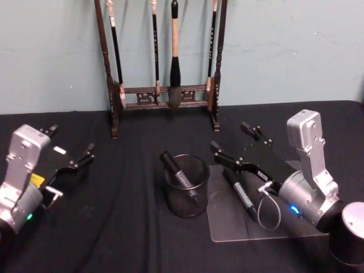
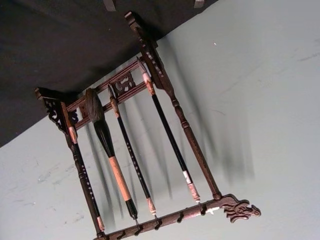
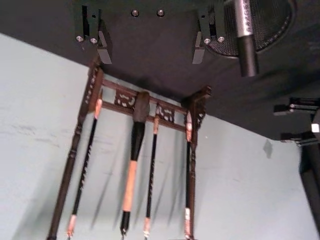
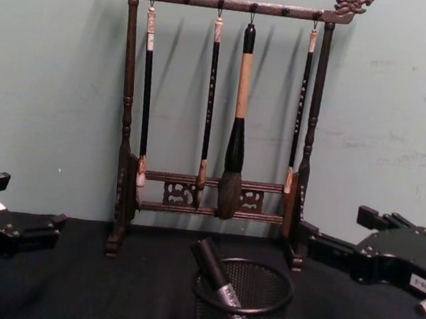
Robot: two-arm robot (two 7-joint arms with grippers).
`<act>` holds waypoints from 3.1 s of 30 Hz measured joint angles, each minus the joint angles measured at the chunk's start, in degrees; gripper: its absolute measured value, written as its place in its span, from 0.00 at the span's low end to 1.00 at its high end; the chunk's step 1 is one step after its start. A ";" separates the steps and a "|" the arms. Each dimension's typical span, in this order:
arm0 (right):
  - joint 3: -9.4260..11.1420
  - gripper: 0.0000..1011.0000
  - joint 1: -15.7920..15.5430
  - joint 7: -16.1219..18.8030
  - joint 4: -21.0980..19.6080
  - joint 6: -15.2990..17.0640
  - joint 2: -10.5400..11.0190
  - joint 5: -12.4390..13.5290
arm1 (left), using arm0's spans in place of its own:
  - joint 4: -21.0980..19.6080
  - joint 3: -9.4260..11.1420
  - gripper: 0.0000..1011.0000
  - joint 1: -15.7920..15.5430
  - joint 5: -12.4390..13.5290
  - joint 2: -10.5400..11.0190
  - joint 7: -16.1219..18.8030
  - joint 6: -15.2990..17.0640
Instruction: Pick up the water-based marker from the table and place it into the pen holder.
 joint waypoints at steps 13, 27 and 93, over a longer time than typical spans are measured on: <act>1.80 0.99 -1.55 -4.51 -2.52 7.29 -1.77 -2.28 | 0.00 0.00 1.00 0.00 0.00 0.00 0.00 0.00; 2.80 0.99 -0.90 -6.39 -0.40 11.70 -3.65 -5.11 | 0.00 0.00 1.00 0.00 0.00 0.00 0.00 0.00; 1.45 0.89 2.01 -3.61 9.38 15.58 -6.50 -7.71 | 0.00 0.00 1.00 0.00 0.00 0.00 0.00 0.00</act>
